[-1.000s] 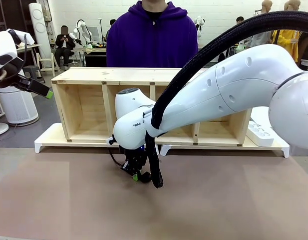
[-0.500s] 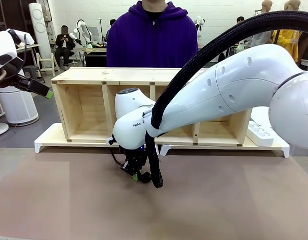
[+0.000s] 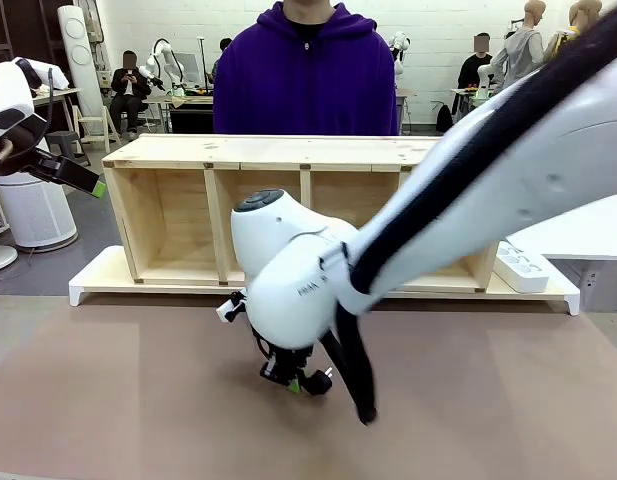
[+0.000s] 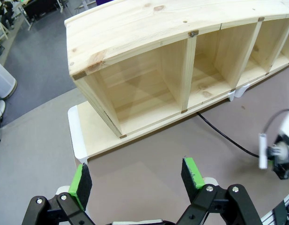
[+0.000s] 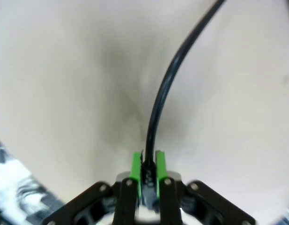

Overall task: Perform cable management.
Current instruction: Pull the grasped Power Cable to the location of the Power Strip.

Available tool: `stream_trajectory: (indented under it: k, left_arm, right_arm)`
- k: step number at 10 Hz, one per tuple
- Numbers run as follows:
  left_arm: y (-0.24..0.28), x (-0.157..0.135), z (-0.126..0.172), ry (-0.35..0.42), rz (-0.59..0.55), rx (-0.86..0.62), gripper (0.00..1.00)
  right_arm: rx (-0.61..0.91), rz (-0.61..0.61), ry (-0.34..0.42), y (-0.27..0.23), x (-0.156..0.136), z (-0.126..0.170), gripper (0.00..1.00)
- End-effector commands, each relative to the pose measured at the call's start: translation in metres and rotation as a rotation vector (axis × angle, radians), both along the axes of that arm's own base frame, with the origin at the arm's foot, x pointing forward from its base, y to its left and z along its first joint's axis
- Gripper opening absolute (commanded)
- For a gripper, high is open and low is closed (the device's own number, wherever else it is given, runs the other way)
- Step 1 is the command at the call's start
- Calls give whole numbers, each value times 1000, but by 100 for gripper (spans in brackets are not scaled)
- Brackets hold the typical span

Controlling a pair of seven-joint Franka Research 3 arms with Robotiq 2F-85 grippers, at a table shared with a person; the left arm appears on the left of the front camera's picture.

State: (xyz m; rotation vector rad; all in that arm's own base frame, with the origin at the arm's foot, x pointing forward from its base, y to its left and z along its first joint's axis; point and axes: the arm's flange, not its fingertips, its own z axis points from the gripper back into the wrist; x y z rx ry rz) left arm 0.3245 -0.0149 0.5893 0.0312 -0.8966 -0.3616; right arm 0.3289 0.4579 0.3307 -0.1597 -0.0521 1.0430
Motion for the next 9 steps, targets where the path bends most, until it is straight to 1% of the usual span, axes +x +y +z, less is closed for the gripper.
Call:
stream_trajectory:
  k: [1, 2, 3, 5, 7, 8, 9]
  left_arm:
    - [0, 0, 0, 1, 16, -7, 100]
    - [0, 0, 0, 1, 16, -7, 100]
    - [0, 0, 0, 1, 16, -7, 100]
    - [0, 0, 0, 1, 16, -7, 100]
    - [0, 0, 0, 1, 16, -7, 100]
    - [0, 0, 0, 1, 16, -7, 100]
    - [0, 0, 0, 1, 16, -7, 100]
  right_arm:
    - [29, -21, -113, -36, -49, 11, 15]
    - [45, -55, -154, -53, -71, 16, 15]
    - [66, -103, -189, -69, -86, 18, 15]
    - [113, -166, -221, -96, -104, 18, 15]
    - [159, -220, -255, -118, -117, 18, 15]
    - [172, -233, -268, -122, -118, 18, 15]
    - [117, -181, -232, -109, -105, 21, 15]
